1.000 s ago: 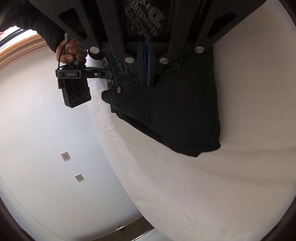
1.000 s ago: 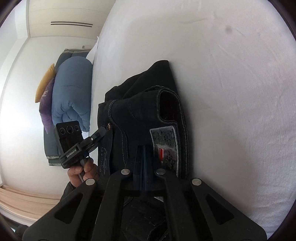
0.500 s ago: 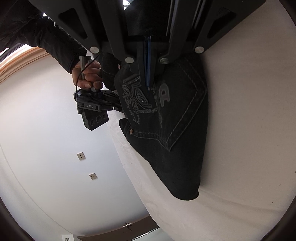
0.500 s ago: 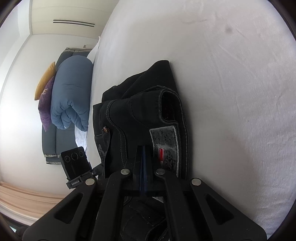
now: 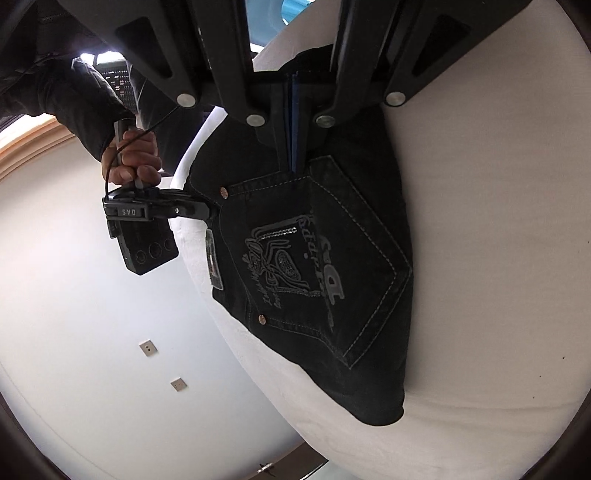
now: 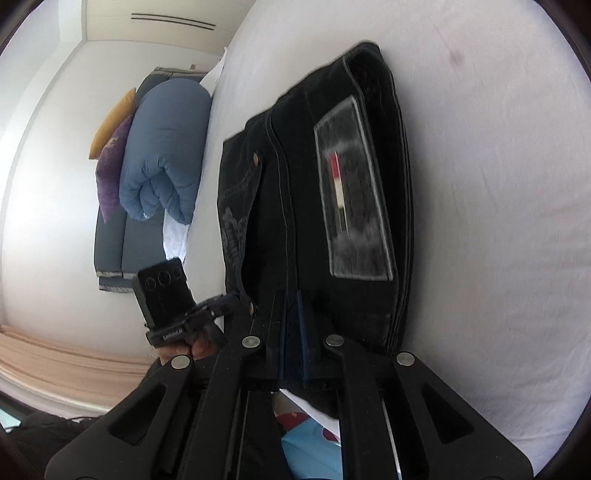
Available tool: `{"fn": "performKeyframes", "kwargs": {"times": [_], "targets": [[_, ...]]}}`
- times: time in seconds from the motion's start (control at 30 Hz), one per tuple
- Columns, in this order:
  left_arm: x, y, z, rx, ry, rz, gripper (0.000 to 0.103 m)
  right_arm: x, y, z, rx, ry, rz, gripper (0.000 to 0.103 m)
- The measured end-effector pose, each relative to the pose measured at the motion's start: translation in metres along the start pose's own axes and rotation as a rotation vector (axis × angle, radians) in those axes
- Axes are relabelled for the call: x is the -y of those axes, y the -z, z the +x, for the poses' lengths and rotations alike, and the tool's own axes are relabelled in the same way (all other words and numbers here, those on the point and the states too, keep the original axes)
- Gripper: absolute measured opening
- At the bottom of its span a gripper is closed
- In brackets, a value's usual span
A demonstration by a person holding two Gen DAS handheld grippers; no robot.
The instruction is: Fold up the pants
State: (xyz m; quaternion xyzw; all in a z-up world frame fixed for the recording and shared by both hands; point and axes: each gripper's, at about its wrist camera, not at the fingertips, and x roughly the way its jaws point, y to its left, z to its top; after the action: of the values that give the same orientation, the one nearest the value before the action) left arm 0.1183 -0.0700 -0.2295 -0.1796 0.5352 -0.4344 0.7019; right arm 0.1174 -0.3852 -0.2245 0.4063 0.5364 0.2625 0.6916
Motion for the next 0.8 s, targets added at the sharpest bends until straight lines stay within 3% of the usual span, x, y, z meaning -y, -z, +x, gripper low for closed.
{"fn": "performKeyframes", "kwargs": {"times": [0.07,0.13,0.23,0.33,0.4,0.43,0.47,0.5,0.53,0.63,0.73,0.8], "targets": [[0.004,-0.001,0.006,-0.012,-0.032,0.036,0.004,0.015,0.007,0.001,0.027,-0.031,0.027,0.000],[0.008,-0.002,0.010,-0.014,-0.060,0.053,0.005,0.024,0.007,0.003,0.041,-0.046,0.010,0.000],[0.014,-0.001,0.013,-0.004,-0.102,0.083,0.005,0.018,0.009,0.006,0.040,-0.014,-0.075,0.000],[0.027,-0.003,0.006,0.019,-0.158,0.110,0.005,0.014,0.006,0.003,0.034,-0.007,-0.079,0.000],[0.046,-0.003,-0.010,0.050,-0.217,0.167,0.011,-0.001,0.008,-0.013,0.085,-0.005,-0.091,0.012],[0.057,-0.005,-0.022,0.083,-0.245,0.182,0.033,-0.006,0.010,-0.024,0.121,-0.025,-0.098,0.018],[0.061,-0.009,-0.034,0.123,-0.260,0.185,0.062,-0.011,0.012,-0.038,0.164,-0.049,-0.102,0.040],[0.065,-0.012,-0.048,0.175,-0.271,0.180,0.073,-0.013,0.013,-0.048,0.201,-0.057,-0.099,0.078],[0.064,-0.017,-0.059,0.212,-0.272,0.168,0.084,-0.015,0.014,-0.061,0.261,-0.048,-0.093,0.090],[0.046,-0.040,-0.074,0.246,-0.284,0.096,0.085,-0.005,0.001,-0.077,0.310,-0.009,-0.048,0.092],[0.022,-0.058,-0.057,0.186,-0.311,0.024,0.084,0.013,-0.020,-0.069,0.250,0.077,0.049,0.090],[0.013,-0.066,-0.036,0.119,-0.344,0.001,0.084,0.019,-0.033,-0.056,0.195,0.132,0.070,0.081]]}}
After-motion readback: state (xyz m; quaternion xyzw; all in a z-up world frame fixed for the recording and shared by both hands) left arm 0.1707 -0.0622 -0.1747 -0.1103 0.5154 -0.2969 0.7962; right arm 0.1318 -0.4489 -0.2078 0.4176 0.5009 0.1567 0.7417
